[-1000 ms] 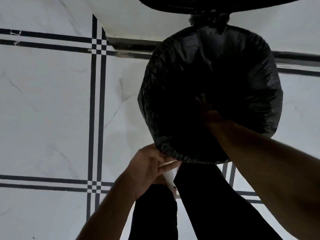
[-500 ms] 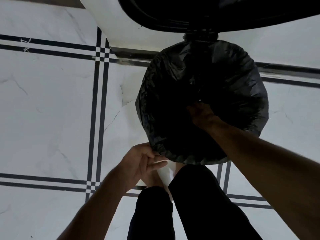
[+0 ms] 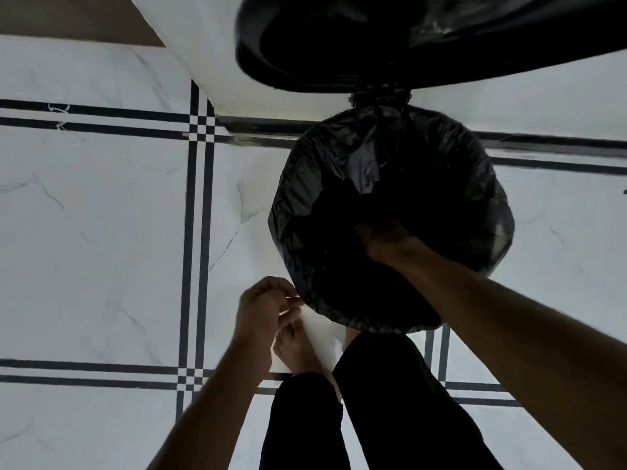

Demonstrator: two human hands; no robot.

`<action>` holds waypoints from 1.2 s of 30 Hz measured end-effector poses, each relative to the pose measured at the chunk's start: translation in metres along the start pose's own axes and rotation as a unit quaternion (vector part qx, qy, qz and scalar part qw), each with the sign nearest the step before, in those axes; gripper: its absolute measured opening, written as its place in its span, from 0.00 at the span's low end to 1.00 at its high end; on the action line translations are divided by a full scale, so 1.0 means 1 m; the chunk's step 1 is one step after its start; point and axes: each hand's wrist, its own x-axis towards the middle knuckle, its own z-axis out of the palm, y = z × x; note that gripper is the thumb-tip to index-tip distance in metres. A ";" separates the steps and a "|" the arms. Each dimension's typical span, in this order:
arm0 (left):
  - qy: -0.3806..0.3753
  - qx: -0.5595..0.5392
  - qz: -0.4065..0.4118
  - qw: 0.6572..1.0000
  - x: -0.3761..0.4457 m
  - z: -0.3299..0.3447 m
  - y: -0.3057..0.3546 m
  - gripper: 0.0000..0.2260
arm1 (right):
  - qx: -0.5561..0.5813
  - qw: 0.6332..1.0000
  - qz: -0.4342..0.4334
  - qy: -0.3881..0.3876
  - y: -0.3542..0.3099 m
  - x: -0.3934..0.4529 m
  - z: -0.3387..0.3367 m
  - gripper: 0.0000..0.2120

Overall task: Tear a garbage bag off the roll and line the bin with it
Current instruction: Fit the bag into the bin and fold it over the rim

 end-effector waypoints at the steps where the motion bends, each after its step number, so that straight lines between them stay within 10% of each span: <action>1: 0.039 -0.004 0.026 0.999 -0.003 0.000 0.005 0.13 | -0.032 0.999 -0.018 0.004 0.001 -0.003 -0.008 0.20; 11: 0.063 0.032 0.239 0.969 -0.007 0.013 0.057 0.07 | 0.178 0.976 -0.094 0.079 0.008 0.002 -0.076 0.31; 14: 0.043 0.081 0.271 0.958 0.001 0.019 0.068 0.11 | 0.115 0.991 -0.057 0.044 0.003 0.006 -0.066 0.32; 20: 0.070 0.145 0.293 0.942 0.009 0.021 0.068 0.09 | -0.068 0.974 0.007 0.217 -0.002 -0.028 -0.007 0.19; 25: 0.060 0.166 0.312 0.933 0.012 0.032 0.079 0.09 | -0.095 0.992 0.068 -0.054 0.015 -0.037 0.029 0.25; 29: 0.052 0.185 0.325 0.926 0.016 0.046 0.091 0.08 | 0.037 0.990 0.111 -0.080 0.019 -0.041 0.021 0.24; 36: 0.020 0.054 0.256 0.965 0.018 0.040 0.088 0.04 | 0.214 0.960 0.036 0.177 0.010 -0.049 -0.006 0.16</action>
